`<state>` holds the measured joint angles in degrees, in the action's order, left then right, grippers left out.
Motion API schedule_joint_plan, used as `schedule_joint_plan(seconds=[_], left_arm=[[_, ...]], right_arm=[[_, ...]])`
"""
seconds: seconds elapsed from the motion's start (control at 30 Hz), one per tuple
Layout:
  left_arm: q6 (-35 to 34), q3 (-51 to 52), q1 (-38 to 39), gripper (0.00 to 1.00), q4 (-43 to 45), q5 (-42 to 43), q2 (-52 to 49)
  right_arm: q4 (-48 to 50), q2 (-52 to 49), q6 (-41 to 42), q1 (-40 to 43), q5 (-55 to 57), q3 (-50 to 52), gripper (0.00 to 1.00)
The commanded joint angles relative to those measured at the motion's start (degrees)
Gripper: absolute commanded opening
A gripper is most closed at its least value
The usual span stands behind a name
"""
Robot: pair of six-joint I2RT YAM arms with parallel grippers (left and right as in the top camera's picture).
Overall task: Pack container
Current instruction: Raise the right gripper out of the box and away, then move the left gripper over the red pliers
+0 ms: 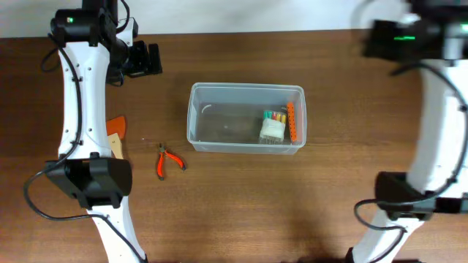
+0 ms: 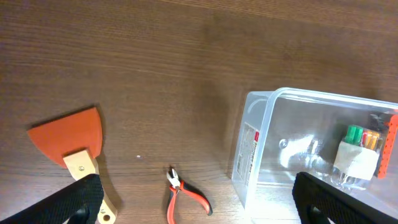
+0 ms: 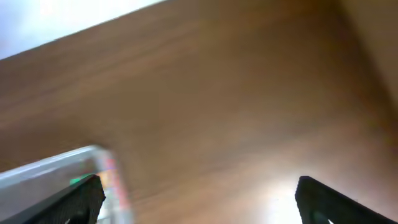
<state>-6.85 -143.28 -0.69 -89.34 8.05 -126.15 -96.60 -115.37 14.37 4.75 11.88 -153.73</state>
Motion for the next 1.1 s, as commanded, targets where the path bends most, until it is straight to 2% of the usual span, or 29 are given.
schedule_joint_plan(seconds=[0.0, 0.2, 0.5, 0.67, 0.83, 0.97, 1.07], left_arm=[[0.5, -1.0, -0.2, 0.99, 0.1, -0.4, 0.3], [0.5, -1.0, -0.2, 0.99, 0.1, -0.4, 0.3], [0.5, -1.0, -0.2, 0.99, 0.2, -0.4, 0.3], [0.5, -1.0, -0.2, 0.99, 5.6, -0.3, 0.3], [0.5, -1.0, -0.2, 0.99, 6.3, -0.4, 0.3], [0.8, -1.0, -0.2, 0.99, 2.8, -0.1, 0.3], [4.8, -1.0, -0.2, 0.99, -2.6, 1.8, 0.4]], right_arm=[[-0.7, 0.3, -3.9, 4.9, -1.2, -0.2, 0.99], [-0.7, 0.3, -3.8, 9.0, -3.9, -0.1, 0.99], [-0.7, 0.3, -3.8, 9.2, -3.9, -0.1, 0.99], [-0.7, 0.3, -3.8, 9.2, -3.9, -0.1, 0.99], [-0.7, 0.3, -3.8, 9.2, -3.9, -0.1, 0.99], [-0.7, 0.3, -3.8, 9.2, -3.9, -0.1, 0.99], [-0.7, 0.3, -3.8, 9.2, -3.9, -0.1, 0.99]])
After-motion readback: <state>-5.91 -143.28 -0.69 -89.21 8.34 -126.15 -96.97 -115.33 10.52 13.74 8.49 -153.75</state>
